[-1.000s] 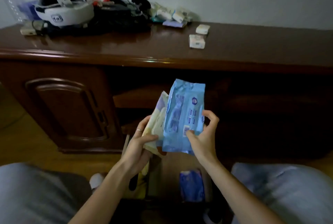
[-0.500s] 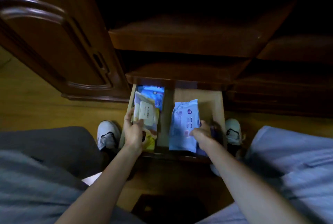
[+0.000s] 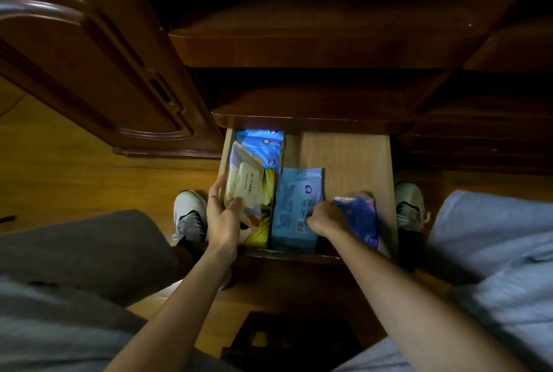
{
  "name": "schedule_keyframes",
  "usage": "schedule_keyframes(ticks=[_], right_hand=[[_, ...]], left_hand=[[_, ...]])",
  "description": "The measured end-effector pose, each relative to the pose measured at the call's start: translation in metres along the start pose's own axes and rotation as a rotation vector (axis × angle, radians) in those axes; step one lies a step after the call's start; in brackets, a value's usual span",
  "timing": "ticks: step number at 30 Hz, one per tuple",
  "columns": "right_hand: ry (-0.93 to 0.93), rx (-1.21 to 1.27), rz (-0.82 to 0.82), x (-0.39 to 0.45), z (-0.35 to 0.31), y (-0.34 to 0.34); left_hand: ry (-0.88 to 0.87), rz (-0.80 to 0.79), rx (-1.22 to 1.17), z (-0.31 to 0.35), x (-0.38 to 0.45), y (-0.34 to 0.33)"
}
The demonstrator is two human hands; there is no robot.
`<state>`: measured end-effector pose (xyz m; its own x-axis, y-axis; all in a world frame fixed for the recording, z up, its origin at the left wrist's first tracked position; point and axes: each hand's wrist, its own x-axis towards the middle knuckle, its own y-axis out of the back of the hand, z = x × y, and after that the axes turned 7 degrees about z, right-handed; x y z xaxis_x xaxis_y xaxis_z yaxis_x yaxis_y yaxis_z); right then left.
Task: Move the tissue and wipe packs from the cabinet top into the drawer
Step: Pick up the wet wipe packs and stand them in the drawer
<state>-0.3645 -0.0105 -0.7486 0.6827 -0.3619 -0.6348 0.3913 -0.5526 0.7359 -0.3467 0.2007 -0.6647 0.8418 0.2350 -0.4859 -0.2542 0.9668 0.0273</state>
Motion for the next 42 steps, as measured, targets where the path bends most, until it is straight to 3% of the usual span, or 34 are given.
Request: schedule_keyframes(ticks=[2, 4, 6, 8, 10, 14, 16, 20, 24, 27, 30, 36, 39, 42], right_hand=[[0.051, 0.032, 0.170, -0.004, -0.009, 0.001], [0.059, 0.565, 0.172, -0.007, -0.020, 0.010], [-0.019, 1.179, -0.154, -0.010, -0.029, 0.023], [-0.008, 1.400, -0.358, -0.009, -0.025, 0.033], [0.025, 1.333, -0.330, -0.010, -0.016, 0.036], [-0.010, 1.278, -0.099, -0.012, 0.008, 0.028], [-0.045, 1.272, -0.012, -0.011, 0.017, 0.029], [-0.089, 1.031, 0.165, -0.002, 0.031, 0.033], [-0.103, 0.927, 0.076, 0.005, 0.018, 0.013], [-0.048, 0.701, 0.133, 0.012, 0.007, -0.009], [-0.028, 0.507, 0.169, 0.017, 0.002, -0.023], [-0.051, 0.268, 0.233, 0.022, -0.010, -0.032], [-0.168, 0.354, 0.200, 0.026, -0.021, -0.029], [-0.256, 0.624, 0.107, 0.034, -0.020, -0.017]], left_hand=[[-0.015, -0.028, 0.022, 0.001, -0.002, -0.003], [0.033, -0.058, -0.029, 0.002, -0.001, -0.011], [0.194, -0.082, -0.131, 0.002, -0.002, -0.020], [0.305, -0.125, -0.123, 0.000, -0.004, -0.026], [0.251, -0.166, 0.048, -0.006, -0.007, -0.028], [0.051, -0.217, 0.316, -0.013, -0.010, -0.033], [-0.088, -0.146, 0.459, -0.013, -0.008, -0.033], [-0.340, 0.047, 0.798, -0.013, 0.000, -0.016], [-0.431, -0.187, 1.108, -0.028, 0.007, -0.004], [-0.386, -0.421, 1.296, -0.044, 0.009, 0.006], [-0.350, -0.476, 1.346, -0.054, 0.009, 0.013], [-0.386, -0.414, 1.345, -0.055, 0.013, 0.010], [-0.417, -0.403, 1.367, -0.055, 0.012, 0.007], [-0.615, -0.334, 1.395, -0.053, 0.011, -0.004]])
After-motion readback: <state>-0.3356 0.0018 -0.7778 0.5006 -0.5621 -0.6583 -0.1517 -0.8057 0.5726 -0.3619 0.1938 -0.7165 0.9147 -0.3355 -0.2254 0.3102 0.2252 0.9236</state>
